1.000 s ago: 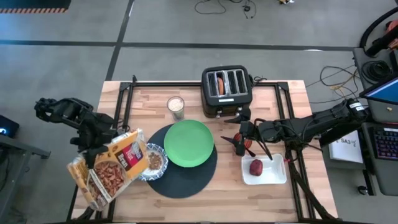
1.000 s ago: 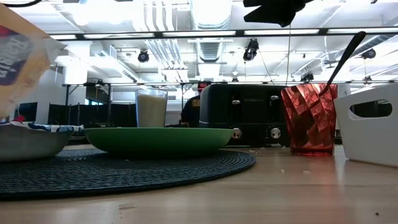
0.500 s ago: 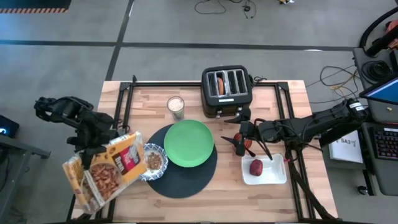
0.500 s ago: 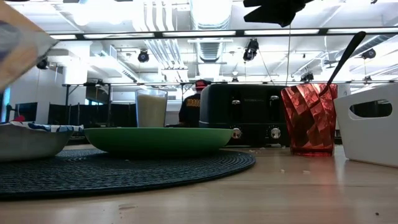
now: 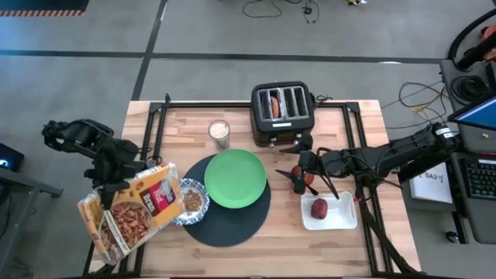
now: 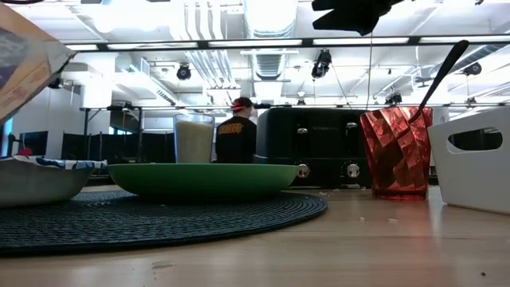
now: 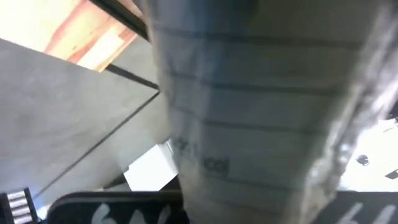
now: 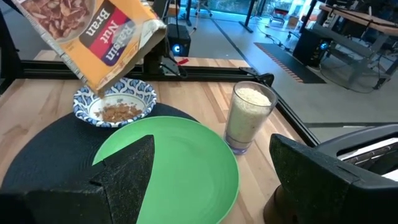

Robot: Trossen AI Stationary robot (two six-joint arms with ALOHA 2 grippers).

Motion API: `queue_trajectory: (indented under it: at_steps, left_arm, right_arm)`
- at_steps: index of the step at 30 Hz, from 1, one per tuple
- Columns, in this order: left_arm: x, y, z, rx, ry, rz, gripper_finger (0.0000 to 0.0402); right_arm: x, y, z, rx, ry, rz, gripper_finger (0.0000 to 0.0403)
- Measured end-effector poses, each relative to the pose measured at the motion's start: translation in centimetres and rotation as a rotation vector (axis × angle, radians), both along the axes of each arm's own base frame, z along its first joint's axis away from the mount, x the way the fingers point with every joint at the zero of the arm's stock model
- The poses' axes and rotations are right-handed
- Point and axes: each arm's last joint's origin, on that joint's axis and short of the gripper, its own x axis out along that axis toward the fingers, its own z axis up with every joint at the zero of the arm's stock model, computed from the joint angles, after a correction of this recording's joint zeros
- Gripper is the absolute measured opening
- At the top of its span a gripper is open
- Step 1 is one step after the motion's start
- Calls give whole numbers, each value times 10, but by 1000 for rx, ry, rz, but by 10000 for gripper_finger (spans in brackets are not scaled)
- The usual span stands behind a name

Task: Arrange a breakfast setting
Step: Pour the cereal from the cereal box into the white bowl

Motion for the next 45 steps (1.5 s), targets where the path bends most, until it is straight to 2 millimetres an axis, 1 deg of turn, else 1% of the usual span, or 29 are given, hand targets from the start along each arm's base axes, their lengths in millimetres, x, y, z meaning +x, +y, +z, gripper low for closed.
queue_trajectory:
  at_steps: [3,6,9,12,16,18,22,25,28,32,35,38,42,45]
  left_arm:
    - [3,-1,0,-10,24,-1,2]
    - [1,0,0,10,6,4,2]
    - [1,-1,1,-13,50,11,2]
    - [-1,1,2,32,-4,29,2]
    - [0,0,3,24,19,30,2]
    - [0,1,4,49,-22,33,2]
    - [0,1,3,38,9,37,2]
    - [-1,2,1,63,-25,37,2]
    - [2,0,0,19,38,25,2]
    - [0,2,1,62,-28,34,2]
    - [1,1,1,42,-2,27,2]
    - [-1,2,-1,67,-30,38,2]
    - [2,0,1,19,41,27,1]
    - [-1,2,1,74,-36,46,1]
  right_arm:
    - [0,0,0,0,0,0,309]
    - [0,0,0,0,0,-1,309]
    - [0,0,0,0,0,-1,309]
    - [0,0,0,0,0,-1,309]
    - [0,0,0,-1,0,-1,309]
    - [0,0,0,0,0,-1,309]
    - [0,0,0,5,-1,-2,309]
    - [0,0,0,3,0,-2,309]
    - [0,0,0,2,0,-1,309]
    - [0,0,0,-2,2,0,309]
    - [0,0,0,-2,2,0,309]
    - [0,0,0,1,1,-2,309]
    - [0,-1,0,3,3,-3,309]
    - [0,-1,0,0,4,-4,309]
